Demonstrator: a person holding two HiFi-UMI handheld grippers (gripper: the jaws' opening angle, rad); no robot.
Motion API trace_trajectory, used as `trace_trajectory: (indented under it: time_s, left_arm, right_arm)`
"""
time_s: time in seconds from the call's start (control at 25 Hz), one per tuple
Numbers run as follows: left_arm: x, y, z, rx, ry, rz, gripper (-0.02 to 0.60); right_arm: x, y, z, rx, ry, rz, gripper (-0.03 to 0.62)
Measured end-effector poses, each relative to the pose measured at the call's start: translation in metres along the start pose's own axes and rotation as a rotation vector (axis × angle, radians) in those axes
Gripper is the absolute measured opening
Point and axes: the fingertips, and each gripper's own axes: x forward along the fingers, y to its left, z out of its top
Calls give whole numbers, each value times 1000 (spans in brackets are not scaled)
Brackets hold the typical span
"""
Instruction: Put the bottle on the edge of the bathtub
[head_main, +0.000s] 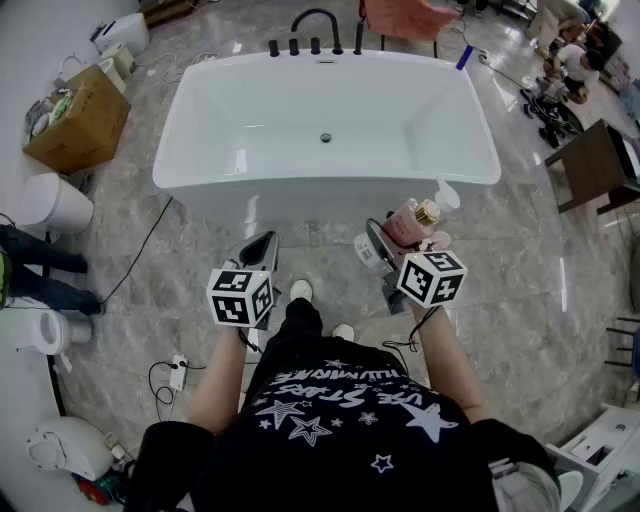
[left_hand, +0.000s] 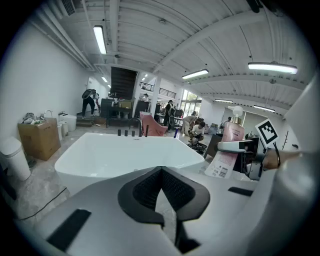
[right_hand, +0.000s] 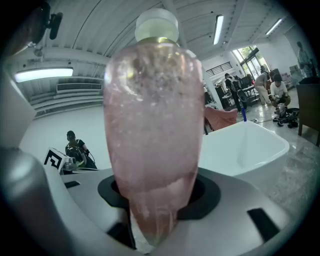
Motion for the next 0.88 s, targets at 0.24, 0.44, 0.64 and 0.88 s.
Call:
trace_trajectory:
  time_s: [0.24,0.44,0.64,0.88]
  left_arm:
    - [12,9,1,-9,3,-9,15]
    - [30,27,2,-20,15,-45,15]
    - [40,73,35,-10,-27,-47,15]
    - [34,162,53,-49,-54,16,15]
  right_arm:
    - [10,-4,-3,6,19,-10,219]
    - [30,-6,0,5,20,-47,219]
    - [73,3,24,-9,3,-58,221]
    - [146,31,41,-2,-8,-47,222]
